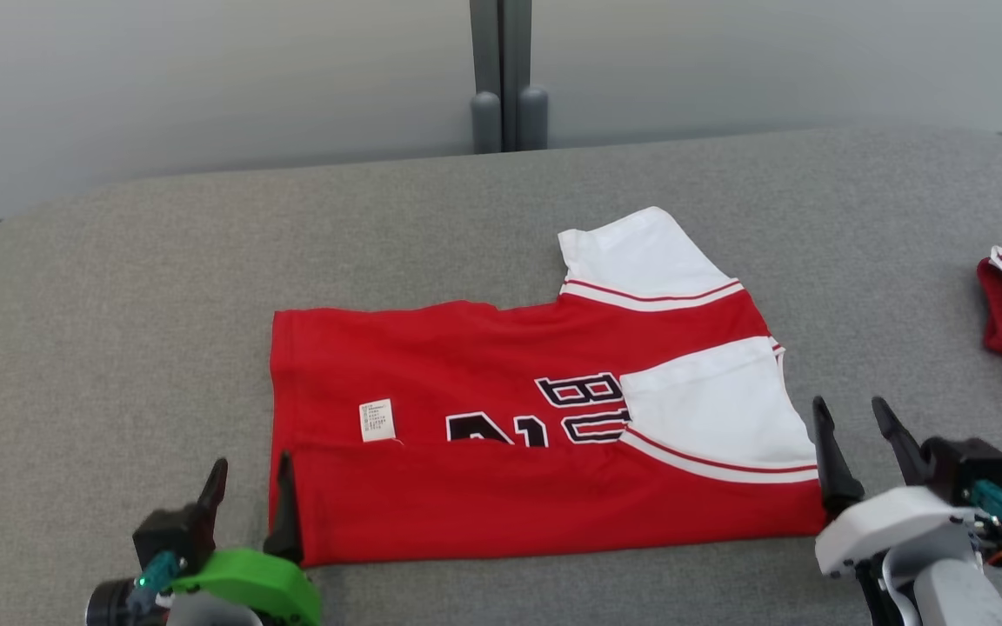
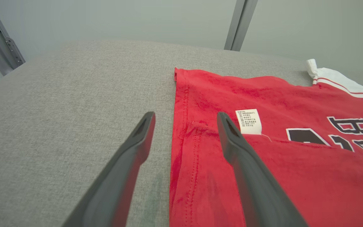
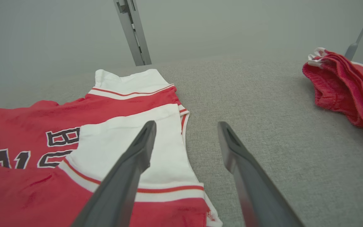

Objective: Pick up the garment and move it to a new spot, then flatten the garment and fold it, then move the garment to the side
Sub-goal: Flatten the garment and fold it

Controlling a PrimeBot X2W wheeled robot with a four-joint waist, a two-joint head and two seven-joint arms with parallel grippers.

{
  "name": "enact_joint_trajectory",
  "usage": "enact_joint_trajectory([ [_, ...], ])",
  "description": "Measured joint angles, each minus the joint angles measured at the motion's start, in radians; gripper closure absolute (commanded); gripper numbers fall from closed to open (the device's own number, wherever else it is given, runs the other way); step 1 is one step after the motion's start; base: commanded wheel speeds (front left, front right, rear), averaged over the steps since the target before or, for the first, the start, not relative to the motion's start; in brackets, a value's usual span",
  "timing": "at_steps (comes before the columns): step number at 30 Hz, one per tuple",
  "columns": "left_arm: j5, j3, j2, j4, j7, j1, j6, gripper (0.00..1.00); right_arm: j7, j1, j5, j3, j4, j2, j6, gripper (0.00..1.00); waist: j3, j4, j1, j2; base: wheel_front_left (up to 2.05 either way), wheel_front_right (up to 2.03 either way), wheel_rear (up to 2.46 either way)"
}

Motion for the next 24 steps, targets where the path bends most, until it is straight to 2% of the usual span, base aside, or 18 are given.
enact_joint_trajectory([
  [6, -0.001, -0.008, 0.014, 0.116, -0.001, -0.237, -0.024, 0.0, 0.0, -0.15, -0.02, 0.039, 0.0, 0.0, 0.0, 0.0, 0.084, -0.001, 0.0, 0.0, 0.0, 0.0, 0.0],
  [15, -0.036, -0.066, 0.074, 0.371, 0.029, -0.592, -0.035, 0.0, 0.0, -0.33, -0.035, 0.121, 0.038, 0.001, 0.0, 0.0, 0.236, -0.009, 0.0, 0.0, 0.0, 0.0, 0.0],
  [24, -0.071, -0.165, 0.12, 0.569, 0.089, -0.738, -0.036, 0.0, 0.0, -0.408, -0.064, 0.148, 0.069, 0.001, 0.0, 0.0, 0.342, -0.018, 0.0, 0.0, 0.0, 0.0, 0.0],
])
